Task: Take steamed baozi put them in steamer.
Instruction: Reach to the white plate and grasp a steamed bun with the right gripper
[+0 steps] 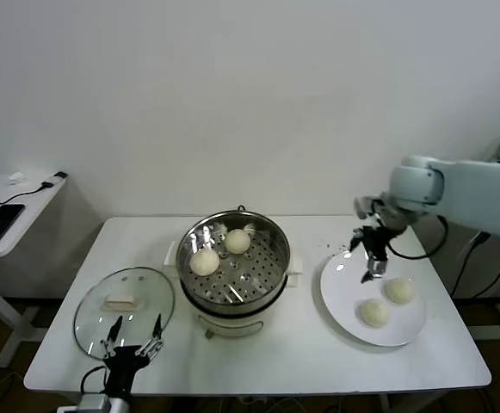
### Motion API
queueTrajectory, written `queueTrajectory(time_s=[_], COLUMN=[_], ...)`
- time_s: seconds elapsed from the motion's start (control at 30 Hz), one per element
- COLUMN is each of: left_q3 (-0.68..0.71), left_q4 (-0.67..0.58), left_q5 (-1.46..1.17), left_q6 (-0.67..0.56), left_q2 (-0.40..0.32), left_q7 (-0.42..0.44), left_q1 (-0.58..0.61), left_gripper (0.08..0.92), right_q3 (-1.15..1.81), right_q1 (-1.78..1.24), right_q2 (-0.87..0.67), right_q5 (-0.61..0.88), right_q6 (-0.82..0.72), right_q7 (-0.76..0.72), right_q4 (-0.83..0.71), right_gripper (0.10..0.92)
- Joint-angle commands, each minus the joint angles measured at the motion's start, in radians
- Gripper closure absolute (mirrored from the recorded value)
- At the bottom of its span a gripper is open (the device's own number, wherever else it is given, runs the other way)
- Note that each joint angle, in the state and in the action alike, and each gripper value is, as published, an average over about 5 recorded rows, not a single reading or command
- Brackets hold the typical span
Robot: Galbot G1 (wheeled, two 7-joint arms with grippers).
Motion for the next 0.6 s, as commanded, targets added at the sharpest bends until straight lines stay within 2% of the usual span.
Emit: queueTrajectory(time_s=[0.03, 0.6], left_q3=[-0.003, 0.004], left_q4=[0.003, -0.003], left_q5=[0.001, 0.019], left_q6=[0.000, -0.001], left_q2=[-0.001, -0.009], left_q7=[-0.001, -0.001], left_q1=[0.004, 0.019], left_gripper=[0.177, 0.177], right_q3=[0.123, 0.361], right_q1=[-0.252, -0.522], right_q2=[-0.132, -0.094], right_q5=[-0.170, -0.252], right_q6=[-0.007, -0.062], right_q7=[0.027, 0.101], right_q4=[-0.031, -0.131], right_gripper=[0.203, 0.203])
